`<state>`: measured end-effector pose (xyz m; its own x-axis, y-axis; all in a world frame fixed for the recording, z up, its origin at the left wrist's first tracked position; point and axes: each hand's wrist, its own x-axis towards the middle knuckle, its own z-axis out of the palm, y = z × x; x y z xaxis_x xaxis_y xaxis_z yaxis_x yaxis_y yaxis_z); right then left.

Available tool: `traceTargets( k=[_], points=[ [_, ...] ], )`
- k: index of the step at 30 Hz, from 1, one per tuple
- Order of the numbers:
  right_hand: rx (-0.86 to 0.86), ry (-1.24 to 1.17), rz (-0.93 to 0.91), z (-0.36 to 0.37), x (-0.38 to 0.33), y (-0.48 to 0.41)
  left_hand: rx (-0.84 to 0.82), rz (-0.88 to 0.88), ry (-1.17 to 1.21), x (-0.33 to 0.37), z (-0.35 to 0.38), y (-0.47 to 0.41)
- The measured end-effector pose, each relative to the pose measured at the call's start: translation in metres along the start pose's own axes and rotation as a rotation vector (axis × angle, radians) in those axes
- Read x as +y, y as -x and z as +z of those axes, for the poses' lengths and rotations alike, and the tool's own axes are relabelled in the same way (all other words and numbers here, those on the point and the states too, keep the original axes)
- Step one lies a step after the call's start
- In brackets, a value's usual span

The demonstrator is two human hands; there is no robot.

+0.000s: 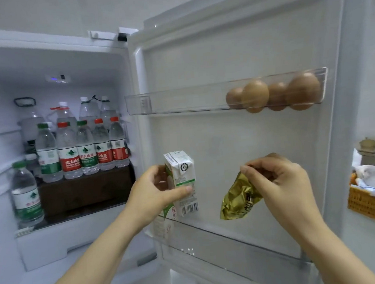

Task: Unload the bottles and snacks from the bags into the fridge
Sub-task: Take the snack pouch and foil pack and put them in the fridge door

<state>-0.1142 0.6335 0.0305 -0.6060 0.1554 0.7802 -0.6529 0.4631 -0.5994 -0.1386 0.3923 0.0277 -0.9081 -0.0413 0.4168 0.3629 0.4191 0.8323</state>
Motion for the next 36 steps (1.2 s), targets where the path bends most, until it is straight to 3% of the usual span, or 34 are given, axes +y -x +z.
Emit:
traceTargets(
  k=[7,15,20,32,36],
  points=[
    [0.022,-0.015,0.115,0.024,0.026,0.009,-0.165,-0.023,-0.102,-0.028,0.010,-0.038],
    [0.086,-0.002,0.313,0.046,0.056,0.027,-0.385,0.070,-0.168,-0.051,0.008,-0.067],
    [0.152,0.005,0.389,0.044,0.061,0.025,-0.554,0.182,-0.346,-0.056,0.004,-0.084],
    [0.142,0.155,0.444,0.047,0.063,0.025,-0.628,0.400,-0.586,-0.085,0.003,-0.099],
    [0.136,0.168,0.456,0.046,0.063,0.026,-0.636,0.392,-0.628,-0.096,-0.002,-0.102]
  ],
)
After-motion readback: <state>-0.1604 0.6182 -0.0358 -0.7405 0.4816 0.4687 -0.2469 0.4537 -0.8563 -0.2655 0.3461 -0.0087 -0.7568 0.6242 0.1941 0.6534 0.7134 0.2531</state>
